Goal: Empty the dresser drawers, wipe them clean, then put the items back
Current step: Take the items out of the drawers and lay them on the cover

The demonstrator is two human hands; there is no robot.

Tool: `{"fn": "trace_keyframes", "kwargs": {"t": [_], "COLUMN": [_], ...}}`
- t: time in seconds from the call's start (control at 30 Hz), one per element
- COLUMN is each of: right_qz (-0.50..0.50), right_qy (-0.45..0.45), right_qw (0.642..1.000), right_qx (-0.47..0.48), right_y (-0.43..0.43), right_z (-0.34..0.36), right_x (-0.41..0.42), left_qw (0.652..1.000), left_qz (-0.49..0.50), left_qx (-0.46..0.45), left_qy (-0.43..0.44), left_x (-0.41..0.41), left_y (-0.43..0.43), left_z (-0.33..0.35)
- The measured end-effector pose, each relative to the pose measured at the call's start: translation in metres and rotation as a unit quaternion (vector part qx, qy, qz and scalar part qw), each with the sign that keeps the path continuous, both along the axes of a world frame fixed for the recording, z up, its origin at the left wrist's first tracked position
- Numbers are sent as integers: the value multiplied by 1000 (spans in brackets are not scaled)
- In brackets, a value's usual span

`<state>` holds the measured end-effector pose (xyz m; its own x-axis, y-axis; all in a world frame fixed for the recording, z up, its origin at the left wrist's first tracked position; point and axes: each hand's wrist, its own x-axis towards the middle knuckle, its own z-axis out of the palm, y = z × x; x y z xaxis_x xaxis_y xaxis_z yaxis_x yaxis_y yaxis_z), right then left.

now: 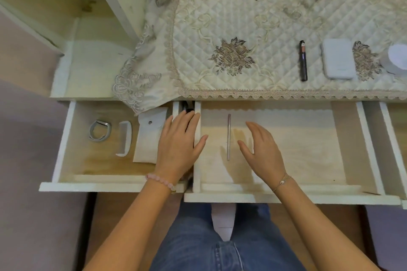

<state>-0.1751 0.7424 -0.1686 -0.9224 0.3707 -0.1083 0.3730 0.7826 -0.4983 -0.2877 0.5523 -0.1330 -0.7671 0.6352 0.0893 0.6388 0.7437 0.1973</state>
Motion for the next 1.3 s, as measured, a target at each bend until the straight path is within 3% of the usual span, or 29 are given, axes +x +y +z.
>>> {"fn": "trace_keyframes", "kwargs": {"t": [0.43,0.63,0.77,1.1,1.3], "right_qz": [-115,-249,-286,-280,-282], "right_qy": [-39,-115,-138,-194,-146], "right_qw": [990,948,930,932,926], "right_qx": [-66,-159,-185,-121,-203], "right_y": [-38,-38,-38,-35,-36], "right_z": [-27,-54,-65,-64,-45], "right_x": [-26,-39,-49,-59,-50], "left_qw": [998,998,998,996,995], "left_qz": [-30,-12,12,25,59], "left_qx": [0,-10,1,17,32], "left_qy": [-50,-62,-67,-81,-70], "left_x": [-31,-23,-22,-16,-15], "left_y": [-56,-58,-54,-52,-63], "left_z": [-23,-30,-31,-34,-25]}}
